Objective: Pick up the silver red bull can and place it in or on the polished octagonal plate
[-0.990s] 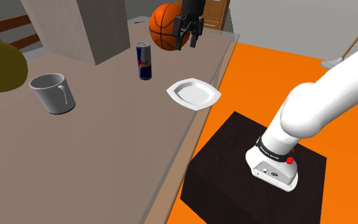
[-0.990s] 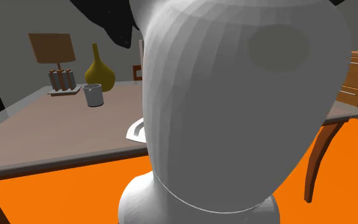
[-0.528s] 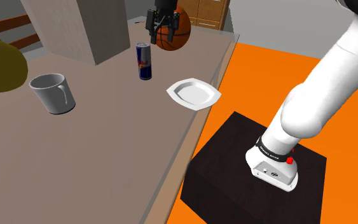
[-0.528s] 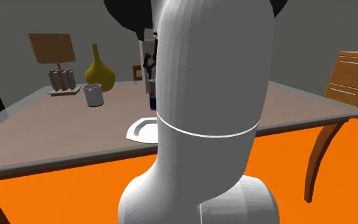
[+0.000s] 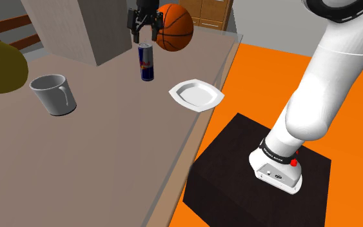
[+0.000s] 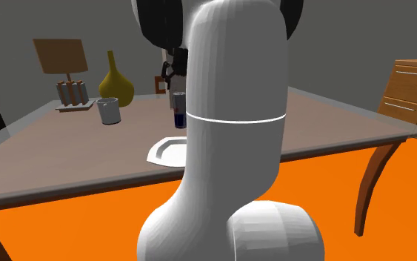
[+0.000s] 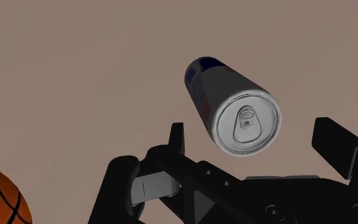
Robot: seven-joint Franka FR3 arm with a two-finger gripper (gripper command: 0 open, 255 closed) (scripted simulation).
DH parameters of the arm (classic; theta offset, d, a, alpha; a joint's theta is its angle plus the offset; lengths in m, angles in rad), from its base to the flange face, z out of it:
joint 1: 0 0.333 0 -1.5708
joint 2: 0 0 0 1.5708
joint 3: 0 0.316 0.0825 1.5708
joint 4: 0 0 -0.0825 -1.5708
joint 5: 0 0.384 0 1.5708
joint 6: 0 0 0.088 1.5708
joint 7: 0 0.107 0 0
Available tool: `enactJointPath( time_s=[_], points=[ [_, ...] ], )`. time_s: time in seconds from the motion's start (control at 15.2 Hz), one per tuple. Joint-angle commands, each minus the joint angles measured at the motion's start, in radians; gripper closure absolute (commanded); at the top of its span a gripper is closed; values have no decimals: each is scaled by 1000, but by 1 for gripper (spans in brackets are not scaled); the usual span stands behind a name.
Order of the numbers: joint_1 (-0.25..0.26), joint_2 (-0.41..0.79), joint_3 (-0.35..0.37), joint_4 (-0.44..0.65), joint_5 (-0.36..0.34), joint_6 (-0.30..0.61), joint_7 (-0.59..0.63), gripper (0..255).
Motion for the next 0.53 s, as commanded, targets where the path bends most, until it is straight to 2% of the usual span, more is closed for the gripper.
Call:
enactJointPath(
  time_s=[0.0,0.26,0.46],
  points=[
    [2,4,1,-19,0,24,0,0],
    [5,4,3,-67,0,72,-1,0],
    [5,4,3,-67,0,72,-1,0]
  ],
)
